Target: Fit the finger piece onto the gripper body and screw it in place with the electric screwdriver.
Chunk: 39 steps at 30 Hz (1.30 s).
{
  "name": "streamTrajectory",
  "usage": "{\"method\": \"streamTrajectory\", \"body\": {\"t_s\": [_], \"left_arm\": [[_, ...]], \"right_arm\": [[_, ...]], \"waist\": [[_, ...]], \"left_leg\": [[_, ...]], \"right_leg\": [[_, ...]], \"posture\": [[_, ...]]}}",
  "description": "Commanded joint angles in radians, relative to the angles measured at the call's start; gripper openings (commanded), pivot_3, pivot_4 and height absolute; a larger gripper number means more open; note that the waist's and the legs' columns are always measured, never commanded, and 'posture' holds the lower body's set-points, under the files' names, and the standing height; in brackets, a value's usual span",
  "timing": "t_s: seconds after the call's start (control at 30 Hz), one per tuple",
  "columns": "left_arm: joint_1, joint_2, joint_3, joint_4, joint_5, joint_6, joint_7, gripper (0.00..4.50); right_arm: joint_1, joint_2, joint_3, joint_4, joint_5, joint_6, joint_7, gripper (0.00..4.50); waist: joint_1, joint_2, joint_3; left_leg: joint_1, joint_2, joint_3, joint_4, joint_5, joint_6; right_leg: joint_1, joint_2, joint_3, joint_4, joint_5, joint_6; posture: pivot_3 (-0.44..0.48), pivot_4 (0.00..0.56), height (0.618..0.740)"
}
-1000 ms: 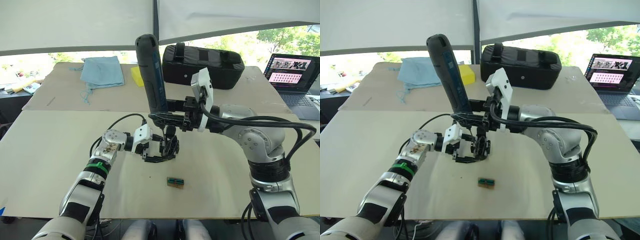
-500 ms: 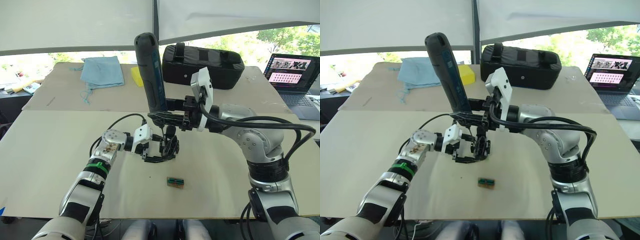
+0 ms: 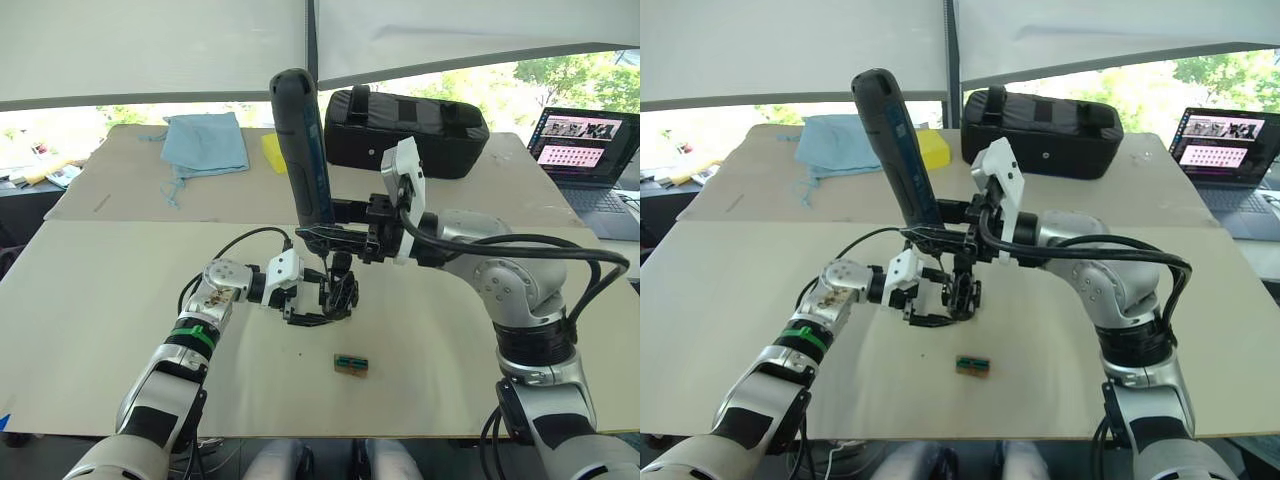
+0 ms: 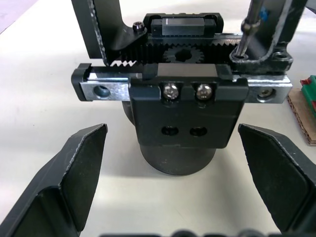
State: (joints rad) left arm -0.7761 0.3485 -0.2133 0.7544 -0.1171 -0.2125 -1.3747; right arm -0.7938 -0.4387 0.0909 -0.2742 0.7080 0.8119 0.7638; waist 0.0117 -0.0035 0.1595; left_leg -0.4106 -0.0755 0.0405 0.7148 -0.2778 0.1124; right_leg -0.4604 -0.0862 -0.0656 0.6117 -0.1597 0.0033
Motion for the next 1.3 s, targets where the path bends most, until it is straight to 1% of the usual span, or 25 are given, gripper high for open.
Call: {"method": "streamTrajectory", "body": {"t_s": [0.03, 0.43, 0.6, 0.77, 0.9, 1.0, 1.07, 1.1, 1.3], "left_arm": [[0.001, 0.002, 0.006, -0.035, -0.002, -0.002, -0.003, 4.50], [0.007, -0.001, 0.006, -0.042, -0.005, 0.004, -0.001, 4.50], [0.003, -0.013, 0.005, -0.037, -0.003, 0.024, 0.011, 4.50], [-0.009, -0.041, 0.013, -0.015, -0.004, 0.059, 0.055, 4.50], [-0.006, -0.053, 0.007, 0.000, 0.001, 0.055, 0.056, 4.50], [-0.016, -0.072, 0.013, 0.026, 0.003, 0.046, 0.080, 3.67], [-0.021, -0.077, 0.016, 0.037, 0.000, 0.044, 0.077, 2.72], [-0.023, -0.079, 0.017, 0.044, 0.002, 0.040, 0.077, 2.33], [-0.038, -0.077, 0.016, 0.083, 0.012, 0.013, 0.076, 2.32]], "right_arm": [[-0.009, 0.009, -0.034, -0.045, 0.007, -0.046, 0.009, 1.92], [0.007, 0.007, -0.023, -0.037, -0.025, -0.075, 0.028, 1.92], [0.022, 0.000, -0.014, -0.037, -0.042, -0.093, 0.043, 1.92], [0.046, -0.020, 0.003, -0.047, -0.081, -0.147, 0.084, 1.92], [0.060, -0.028, 0.007, -0.046, -0.100, -0.168, 0.101, 1.92], [0.069, -0.035, 0.009, -0.039, -0.112, -0.175, 0.112, 1.92], [0.077, -0.042, 0.016, -0.031, -0.121, -0.178, 0.123, 1.92], [0.083, -0.048, 0.021, -0.024, -0.128, -0.183, 0.132, 1.92], [0.083, -0.071, 0.055, 0.050, -0.154, -0.176, 0.176, 1.92]], "waist": [[0.000, 0.000, 0.000], [0.000, 0.000, 0.000], [0.000, 0.000, 0.000], [0.001, 0.000, 0.000], [0.000, 0.000, 0.000], [0.003, 0.000, 0.000], [0.005, 0.000, 0.000], [0.005, 0.000, 0.000], [0.004, -0.001, -0.001]], "left_leg": [[0.000, 0.000, 0.000, 0.000, 0.000, 0.000], [0.000, 0.000, 0.000, 0.000, 0.000, 0.000], [0.000, 0.000, 0.000, 0.000, 0.000, 0.000], [0.000, 0.000, 0.000, 0.000, 0.000, 0.000], [0.001, 0.000, 0.000, 0.001, 0.000, 0.000], [0.002, 0.000, 0.000, 0.001, 0.000, 0.000], [0.002, 0.000, 0.000, 0.001, 0.000, 0.000], [0.002, -0.001, 0.000, 0.001, 0.000, 0.000], [0.005, -0.001, 0.000, 0.001, 0.000, 0.000]], "right_leg": [[0.000, 0.000, 0.000, 0.000, 0.000, 0.000], [0.000, 0.000, 0.000, 0.000, 0.000, 0.000], [0.000, 0.000, 0.000, 0.000, 0.000, 0.000], [0.001, 0.001, 0.000, 0.000, 0.000, 0.000], [0.001, 0.001, 0.000, 0.000, 0.000, 0.000], [0.001, 0.001, 0.000, 0.000, 0.000, 0.000], [0.002, 0.000, 0.000, 0.000, 0.000, 0.000], [0.002, 0.000, 0.000, 0.000, 0.000, 0.000], [0.003, -0.002, 0.000, -0.001, 0.000, 0.000]], "posture": [[0.000, 0.150, 0.739], [0.000, 0.150, 0.739], [0.000, 0.150, 0.739], [0.000, 0.150, 0.739], [0.000, 0.150, 0.739], [0.000, 0.150, 0.739], [0.000, 0.150, 0.739], [0.000, 0.150, 0.739], [0.000, 0.150, 0.739]]}}
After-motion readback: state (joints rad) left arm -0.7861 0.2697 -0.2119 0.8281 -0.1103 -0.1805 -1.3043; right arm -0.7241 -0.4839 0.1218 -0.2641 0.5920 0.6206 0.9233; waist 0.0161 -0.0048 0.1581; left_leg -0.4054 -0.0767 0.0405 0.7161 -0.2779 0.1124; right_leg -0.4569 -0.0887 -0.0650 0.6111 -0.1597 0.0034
